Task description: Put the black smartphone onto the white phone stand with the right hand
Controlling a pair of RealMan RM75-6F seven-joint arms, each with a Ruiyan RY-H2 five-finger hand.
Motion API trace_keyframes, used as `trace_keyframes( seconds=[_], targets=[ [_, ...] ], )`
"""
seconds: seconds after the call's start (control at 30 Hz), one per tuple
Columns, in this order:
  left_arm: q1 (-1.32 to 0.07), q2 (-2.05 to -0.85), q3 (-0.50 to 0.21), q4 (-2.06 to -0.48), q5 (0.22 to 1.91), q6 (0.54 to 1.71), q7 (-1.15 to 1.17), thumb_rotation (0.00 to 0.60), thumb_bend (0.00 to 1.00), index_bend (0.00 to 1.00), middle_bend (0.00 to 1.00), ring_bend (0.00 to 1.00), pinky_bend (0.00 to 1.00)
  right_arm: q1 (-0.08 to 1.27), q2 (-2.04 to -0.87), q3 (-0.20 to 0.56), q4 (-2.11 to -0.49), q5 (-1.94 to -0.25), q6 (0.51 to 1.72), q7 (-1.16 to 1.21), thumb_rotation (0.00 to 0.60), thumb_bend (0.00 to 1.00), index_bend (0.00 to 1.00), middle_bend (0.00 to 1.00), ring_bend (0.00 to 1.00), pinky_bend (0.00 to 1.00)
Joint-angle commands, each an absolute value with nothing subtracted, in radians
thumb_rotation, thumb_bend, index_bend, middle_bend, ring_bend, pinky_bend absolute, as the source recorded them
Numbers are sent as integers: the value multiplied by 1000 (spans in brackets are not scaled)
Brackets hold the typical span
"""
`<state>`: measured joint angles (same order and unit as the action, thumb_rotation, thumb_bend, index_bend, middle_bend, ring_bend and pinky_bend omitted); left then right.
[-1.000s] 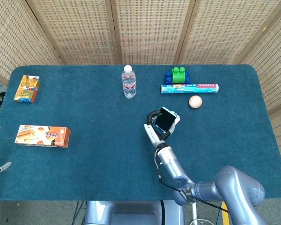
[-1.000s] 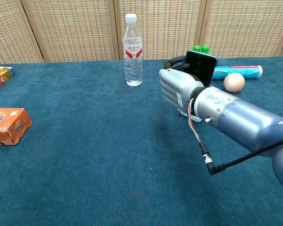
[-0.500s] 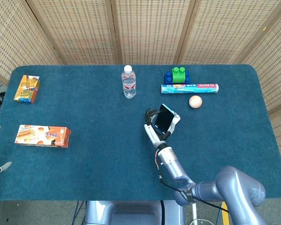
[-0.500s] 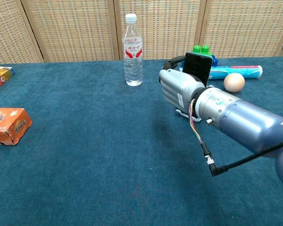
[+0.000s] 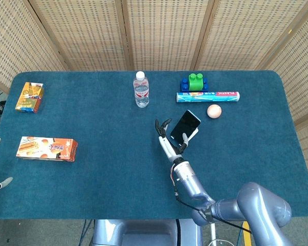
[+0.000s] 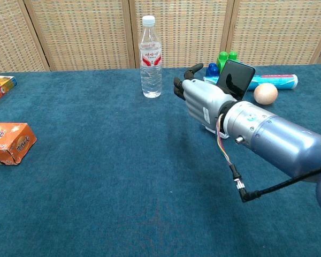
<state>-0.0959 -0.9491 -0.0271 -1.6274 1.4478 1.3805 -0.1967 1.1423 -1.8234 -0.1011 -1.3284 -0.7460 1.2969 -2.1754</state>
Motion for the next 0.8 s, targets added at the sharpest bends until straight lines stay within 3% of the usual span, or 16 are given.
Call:
trace_keyframes(
  seconds=[0.03,0.3,0.47,0.63,0.73,0.8],
  targets=[
    [-97,-949,-27,-1628,1448,1380,-195,600,0,0,0,0,0,1138,-1821,-100,-1337,-751,1306,-2173,600,401,120,0,17,287],
    [-95,-945,-27,-1633,1448,1383,-199,600,0,0,0,0,0,1109,-1744,-69,-1488,-769,1396,-2135,600,401,113,0,17,286],
    [-88,-943,-23,-1626,1465,1399,-217,600,0,0,0,0,0,1059,-1612,-42,-1668,-837,1477,-1979,600,401,113,2,29,284],
    [-78,-944,-18,-1622,1489,1426,-230,600,0,0,0,0,0,975,-1381,-89,-1823,-1002,1508,-1682,600,394,113,19,33,258],
    [-71,-951,-16,-1616,1504,1450,-228,600,0,0,0,0,0,898,-1246,-125,-1868,-1100,1514,-1416,600,311,113,19,33,228],
    [-64,-958,-15,-1607,1515,1469,-230,600,0,0,0,0,0,847,-1188,-148,-1860,-1161,1525,-1249,600,180,113,18,33,214]
  ],
)
